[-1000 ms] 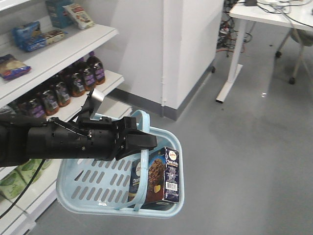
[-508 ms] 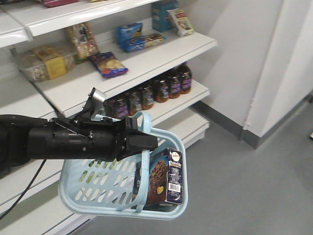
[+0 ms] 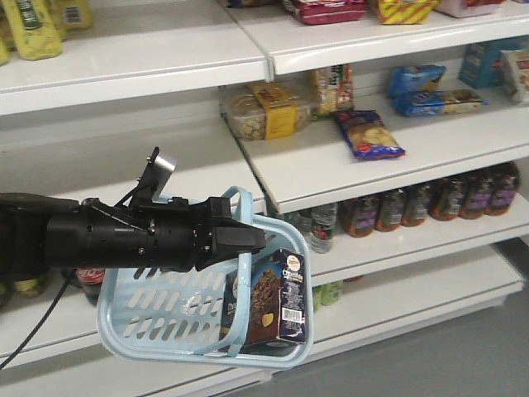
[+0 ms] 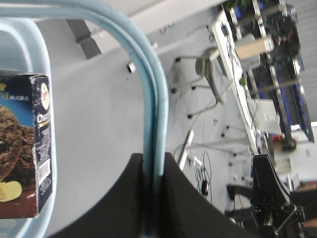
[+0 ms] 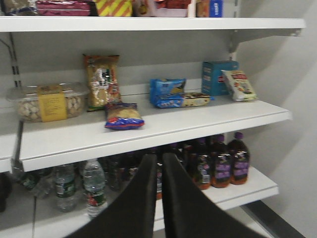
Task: Left arm holds basket, right arm returns cookies
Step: 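Hold the basket in the left gripper while driving up to the snack shelf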
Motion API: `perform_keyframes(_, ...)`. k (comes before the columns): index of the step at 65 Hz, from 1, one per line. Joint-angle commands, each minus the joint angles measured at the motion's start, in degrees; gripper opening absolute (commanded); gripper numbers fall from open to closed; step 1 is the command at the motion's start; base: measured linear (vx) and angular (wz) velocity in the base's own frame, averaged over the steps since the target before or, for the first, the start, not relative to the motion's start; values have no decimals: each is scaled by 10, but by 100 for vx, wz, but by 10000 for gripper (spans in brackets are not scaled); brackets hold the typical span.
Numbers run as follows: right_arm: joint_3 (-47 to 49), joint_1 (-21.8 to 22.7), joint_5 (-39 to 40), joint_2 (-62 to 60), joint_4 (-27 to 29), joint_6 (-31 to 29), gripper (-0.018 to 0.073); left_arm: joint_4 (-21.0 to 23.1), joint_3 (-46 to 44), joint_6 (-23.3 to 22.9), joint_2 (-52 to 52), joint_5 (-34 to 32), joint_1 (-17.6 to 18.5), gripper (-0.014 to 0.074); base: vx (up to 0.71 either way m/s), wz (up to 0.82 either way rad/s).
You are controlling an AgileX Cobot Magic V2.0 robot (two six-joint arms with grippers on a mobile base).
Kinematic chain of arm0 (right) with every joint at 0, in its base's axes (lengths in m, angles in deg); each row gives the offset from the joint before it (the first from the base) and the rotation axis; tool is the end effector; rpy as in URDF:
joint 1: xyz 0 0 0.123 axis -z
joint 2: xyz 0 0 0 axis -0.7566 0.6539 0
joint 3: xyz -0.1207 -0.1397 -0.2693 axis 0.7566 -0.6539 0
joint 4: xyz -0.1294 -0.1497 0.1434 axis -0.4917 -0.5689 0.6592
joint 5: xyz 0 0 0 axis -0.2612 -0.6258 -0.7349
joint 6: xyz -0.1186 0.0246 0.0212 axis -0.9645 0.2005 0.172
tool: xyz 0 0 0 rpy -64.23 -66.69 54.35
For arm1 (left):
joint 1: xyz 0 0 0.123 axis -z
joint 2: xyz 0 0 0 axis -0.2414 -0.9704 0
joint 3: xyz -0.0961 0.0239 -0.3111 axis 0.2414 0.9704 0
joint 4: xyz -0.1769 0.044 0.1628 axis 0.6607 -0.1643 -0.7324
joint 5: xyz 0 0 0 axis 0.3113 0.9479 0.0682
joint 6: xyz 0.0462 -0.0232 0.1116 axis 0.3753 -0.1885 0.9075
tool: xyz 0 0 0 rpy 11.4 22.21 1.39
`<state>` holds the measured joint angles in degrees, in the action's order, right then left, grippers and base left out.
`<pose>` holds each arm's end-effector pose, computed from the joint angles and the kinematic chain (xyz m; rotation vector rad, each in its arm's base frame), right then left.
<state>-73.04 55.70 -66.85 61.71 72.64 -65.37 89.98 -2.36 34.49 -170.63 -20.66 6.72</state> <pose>0.0391 -0.0055 0.1951 0.0826 1.5887 -0.1095 0.2797 -0.2008 0.2822 0.0295 2.2925 -1.5174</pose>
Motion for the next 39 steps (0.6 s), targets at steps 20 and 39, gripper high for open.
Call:
perform_keyframes(20,-10,2,44,-7,-6,-4,-6,62,-16,8,29,34,4,-3,16,63)
perform_keyframes(39,-10,2,44,-7,-6,-4,-6,62,-16,8,29,34,4,-3,15,52)
